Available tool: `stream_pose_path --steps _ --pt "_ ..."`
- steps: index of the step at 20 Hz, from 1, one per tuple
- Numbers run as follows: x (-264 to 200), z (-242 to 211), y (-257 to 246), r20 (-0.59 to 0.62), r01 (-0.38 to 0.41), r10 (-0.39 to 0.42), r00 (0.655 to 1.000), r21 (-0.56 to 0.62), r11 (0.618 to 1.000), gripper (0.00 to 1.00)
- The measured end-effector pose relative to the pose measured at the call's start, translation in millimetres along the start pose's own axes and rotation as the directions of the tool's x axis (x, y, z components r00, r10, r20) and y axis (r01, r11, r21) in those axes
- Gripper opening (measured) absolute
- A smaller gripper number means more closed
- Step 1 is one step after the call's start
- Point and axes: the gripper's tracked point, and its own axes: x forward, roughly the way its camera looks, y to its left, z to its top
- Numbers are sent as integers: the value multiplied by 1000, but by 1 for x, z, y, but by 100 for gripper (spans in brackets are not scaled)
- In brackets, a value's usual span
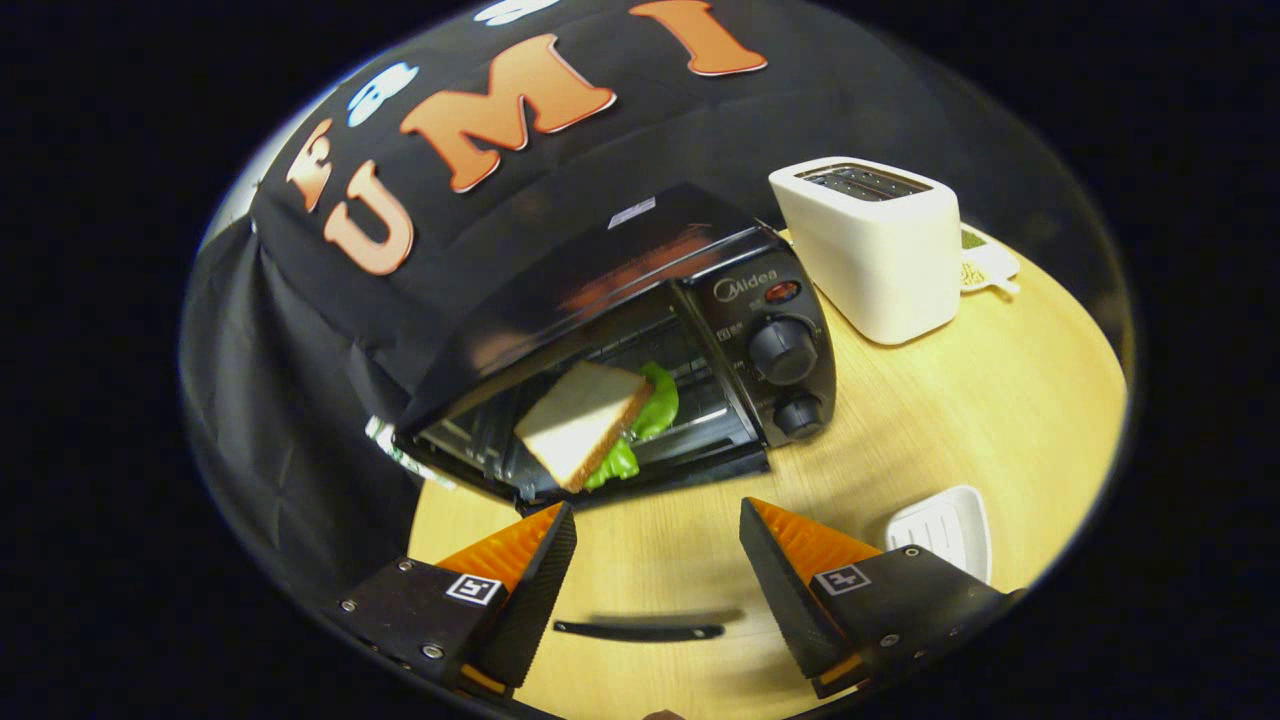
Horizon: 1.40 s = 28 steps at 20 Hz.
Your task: Open the toaster oven, put the food inside, and close the toaster oven door.
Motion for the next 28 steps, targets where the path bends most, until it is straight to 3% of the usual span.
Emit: stream_pose_path --steps 5,14,20,24,28 --pt "-19 -59 -11 -138 14 -36 990 -163 987 98" --pt "-22 -130 -13 -339 -10 -73 938 -237 971 98" --pt "4 -144 -2 -371 -29 -83 925 -287 958 98" --pt "12 -137 4 -372 -14 -84 925 -253 967 98" --pt "2 -117 14 -325 -34 -48 945 -241 970 98"
